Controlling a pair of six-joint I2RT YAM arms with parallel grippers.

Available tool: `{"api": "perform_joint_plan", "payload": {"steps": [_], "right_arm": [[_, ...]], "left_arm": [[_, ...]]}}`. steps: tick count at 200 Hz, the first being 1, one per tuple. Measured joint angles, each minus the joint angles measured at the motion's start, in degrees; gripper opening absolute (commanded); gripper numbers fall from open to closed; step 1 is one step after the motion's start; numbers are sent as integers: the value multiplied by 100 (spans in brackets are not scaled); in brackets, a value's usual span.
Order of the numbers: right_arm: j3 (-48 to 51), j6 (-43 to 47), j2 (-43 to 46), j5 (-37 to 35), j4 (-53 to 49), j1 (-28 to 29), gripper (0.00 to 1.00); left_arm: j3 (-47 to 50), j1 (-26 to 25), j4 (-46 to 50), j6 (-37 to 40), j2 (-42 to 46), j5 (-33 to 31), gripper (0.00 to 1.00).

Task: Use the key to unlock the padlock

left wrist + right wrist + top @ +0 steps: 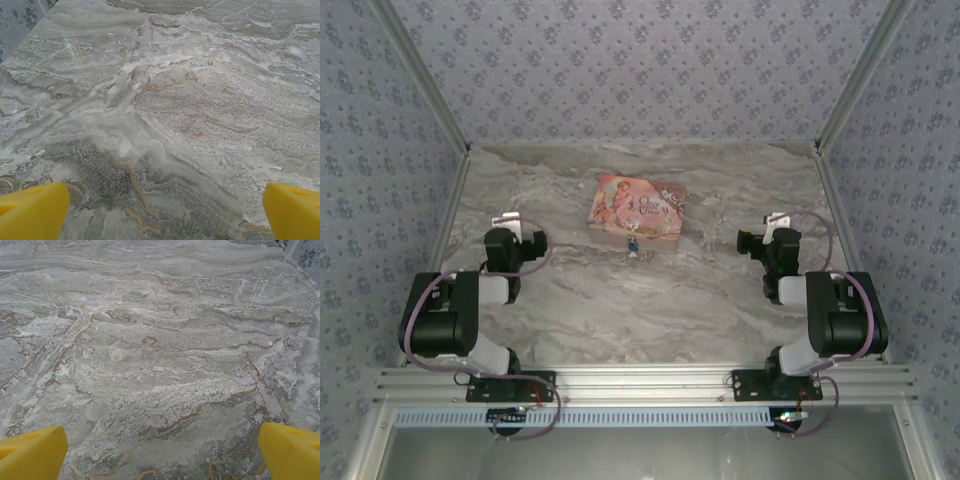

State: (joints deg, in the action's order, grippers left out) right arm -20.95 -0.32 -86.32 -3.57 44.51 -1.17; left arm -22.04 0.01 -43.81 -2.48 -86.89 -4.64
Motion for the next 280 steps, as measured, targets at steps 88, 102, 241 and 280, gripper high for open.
{"api": "perform_joint_plan", "payload": {"steps": [88,102,241,280], "right_arm": [[0,37,0,0,22,0,100],[0,39,0,0,33,0,100],[-234,37,205,166,-501,-114,100],[-863,-79,1152,299,-1742,-131,100]], "left_arm": [[-24,0,-20,13,-57,37,99],[-35,2,-22,13,-57,37,99],[-42,37,310,-57,717,-319,100],[-136,37,1036,-466,2022,-356,100]]}}
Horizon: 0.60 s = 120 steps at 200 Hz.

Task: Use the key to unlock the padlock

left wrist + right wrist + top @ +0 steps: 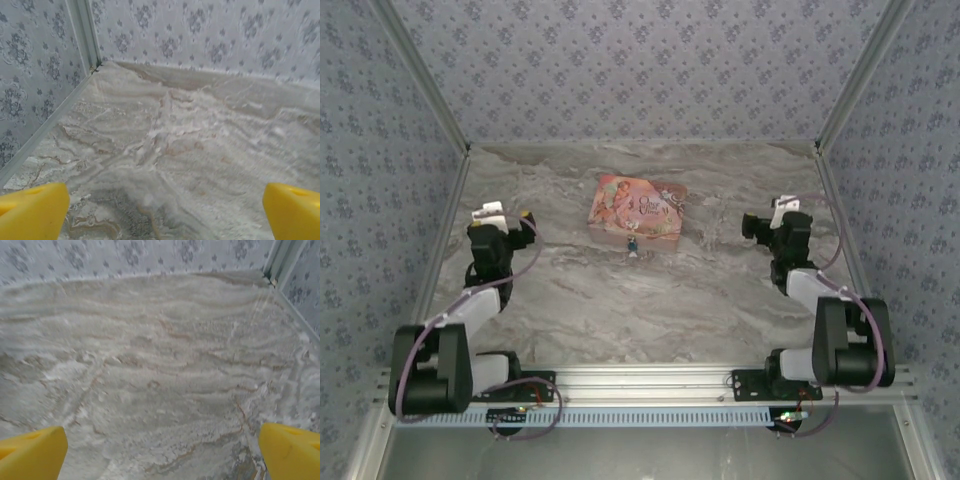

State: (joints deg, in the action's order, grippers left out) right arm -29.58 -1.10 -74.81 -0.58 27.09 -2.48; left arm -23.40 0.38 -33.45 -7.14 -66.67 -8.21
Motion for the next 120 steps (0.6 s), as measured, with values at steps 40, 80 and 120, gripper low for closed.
{"api": "perform_joint_plan", "payload": {"steps": [40,80,120], "right_arm": [[-885,-284,730,358,-1882,216,100],[-1692,-435,918,743,-3875,645,96],[-2011,-490,780,968,-5346,992,93]], "left_arm": [[-861,-28,1375,-940,715,466,99],[-1134,-608,2159,-1707,1137,927,99],[-1110,-1668,2194,-2380,918,1169,100]]}}
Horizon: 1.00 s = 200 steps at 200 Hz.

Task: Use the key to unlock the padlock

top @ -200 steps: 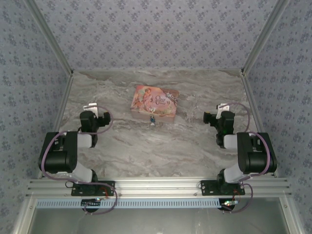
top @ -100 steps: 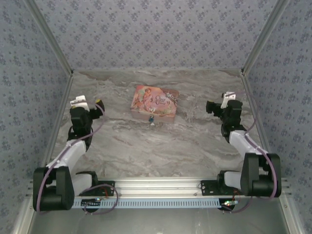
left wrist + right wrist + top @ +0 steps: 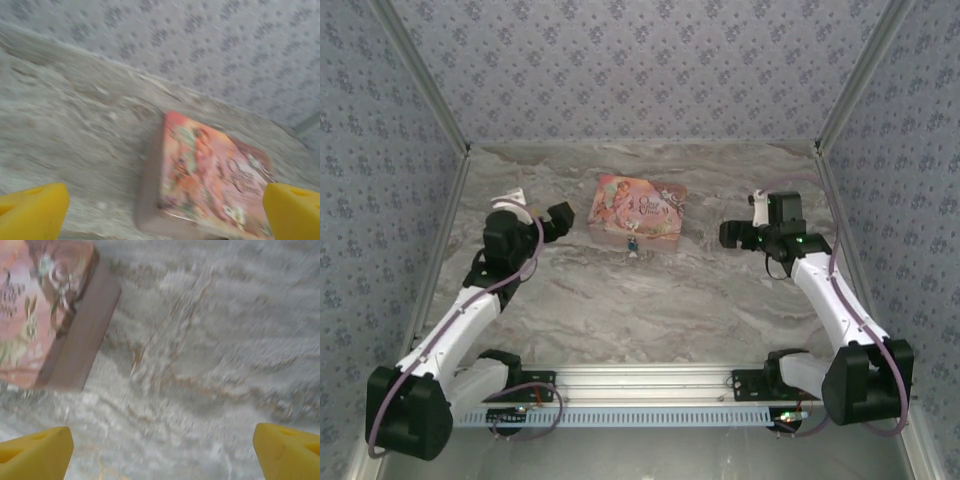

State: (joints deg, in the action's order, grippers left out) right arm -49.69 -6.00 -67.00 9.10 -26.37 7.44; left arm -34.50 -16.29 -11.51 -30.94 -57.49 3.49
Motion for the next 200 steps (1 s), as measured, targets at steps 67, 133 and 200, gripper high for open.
{"api": "perform_joint_plan", "payload": {"steps": [67,133,200], "right_arm": [[-22,-107,-1187,192,-774,509,74],[-46,-109,-1875,363,-1040,625,58],[-50,-133,-2208,380,-1329,809,45]], "left_arm": [[-131,-1128,-693,-623,-1515,146,99],[-323,-1200,-931,-669,-1622,162,99],[-323,-1200,-931,-667,-1622,118,99]]}}
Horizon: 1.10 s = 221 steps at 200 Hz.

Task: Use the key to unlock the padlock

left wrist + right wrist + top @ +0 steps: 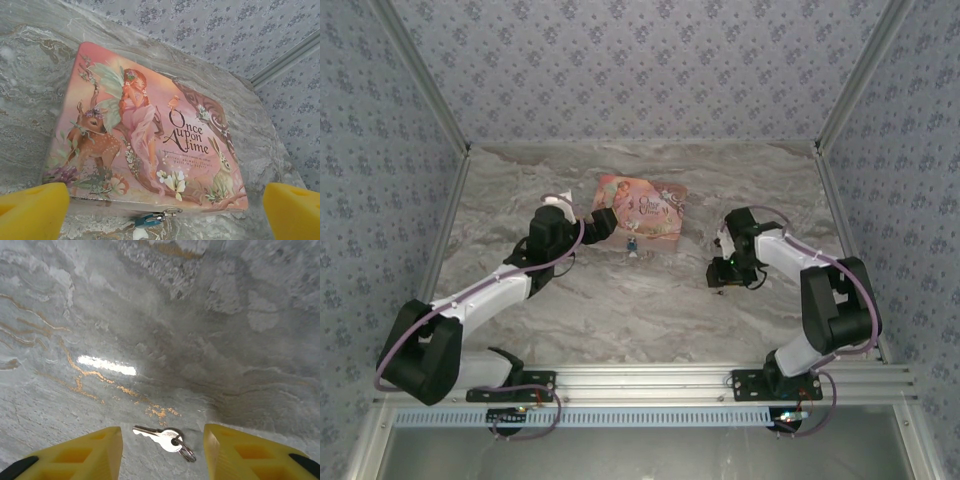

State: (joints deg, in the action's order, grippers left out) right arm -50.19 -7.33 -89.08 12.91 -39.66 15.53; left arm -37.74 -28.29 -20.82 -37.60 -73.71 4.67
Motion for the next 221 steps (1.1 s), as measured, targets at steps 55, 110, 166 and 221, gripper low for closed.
{"api": "perform_joint_plan", "payload": {"steps": [55,110,166,221], "right_arm": [[0,-63,-85,-4,-59,55,41],[0,-151,-149,-35,-184,101,38],[-11,-269,-302,-160,-238,181,32],[-76,-363,-404,-367,-302,203,22]], "left_arm": [[0,0,4,-2,0,0,99],[-4,0,13,-2,0,-2,99],[-9,0,31,0,0,-22,99],[-15,0,94,0,0,-22,99]]}}
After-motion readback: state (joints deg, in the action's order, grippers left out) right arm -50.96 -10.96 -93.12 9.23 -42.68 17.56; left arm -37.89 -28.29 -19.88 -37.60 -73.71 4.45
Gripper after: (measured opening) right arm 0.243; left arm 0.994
